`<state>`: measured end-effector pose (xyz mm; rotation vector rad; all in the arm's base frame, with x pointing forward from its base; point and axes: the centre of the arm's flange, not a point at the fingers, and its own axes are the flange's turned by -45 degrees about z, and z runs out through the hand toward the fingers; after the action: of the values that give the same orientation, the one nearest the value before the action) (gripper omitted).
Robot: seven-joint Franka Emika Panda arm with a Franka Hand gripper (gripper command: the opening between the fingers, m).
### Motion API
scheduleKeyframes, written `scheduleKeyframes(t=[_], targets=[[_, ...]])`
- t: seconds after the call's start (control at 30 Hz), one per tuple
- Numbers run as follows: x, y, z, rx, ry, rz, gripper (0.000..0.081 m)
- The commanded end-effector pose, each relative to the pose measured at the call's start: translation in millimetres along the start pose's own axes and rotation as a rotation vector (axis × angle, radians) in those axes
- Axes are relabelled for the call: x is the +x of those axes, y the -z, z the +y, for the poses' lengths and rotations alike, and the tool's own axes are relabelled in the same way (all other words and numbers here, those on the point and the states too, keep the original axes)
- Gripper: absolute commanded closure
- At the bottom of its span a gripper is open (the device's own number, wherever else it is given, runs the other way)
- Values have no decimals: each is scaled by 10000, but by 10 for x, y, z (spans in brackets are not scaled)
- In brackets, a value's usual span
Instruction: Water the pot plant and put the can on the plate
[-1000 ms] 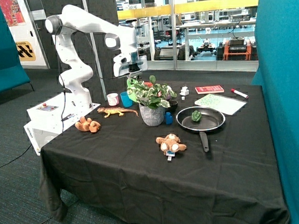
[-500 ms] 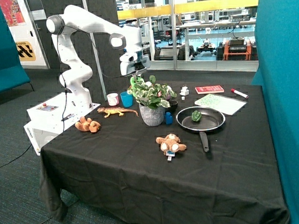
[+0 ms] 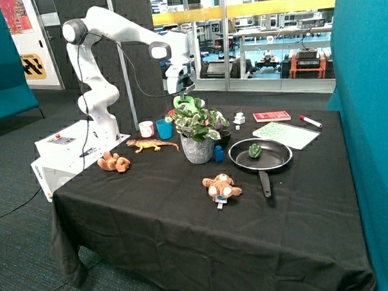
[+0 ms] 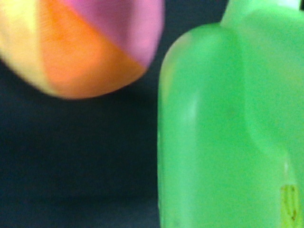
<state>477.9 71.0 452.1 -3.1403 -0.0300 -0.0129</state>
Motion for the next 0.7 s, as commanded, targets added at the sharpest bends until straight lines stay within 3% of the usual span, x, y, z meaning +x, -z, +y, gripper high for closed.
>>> scheduleKeyframes(t=[0.0,0.67], targets=[[-61,75,-391,-2,2074,-83,808],[-287,126,-897,9,4805,-83,808]])
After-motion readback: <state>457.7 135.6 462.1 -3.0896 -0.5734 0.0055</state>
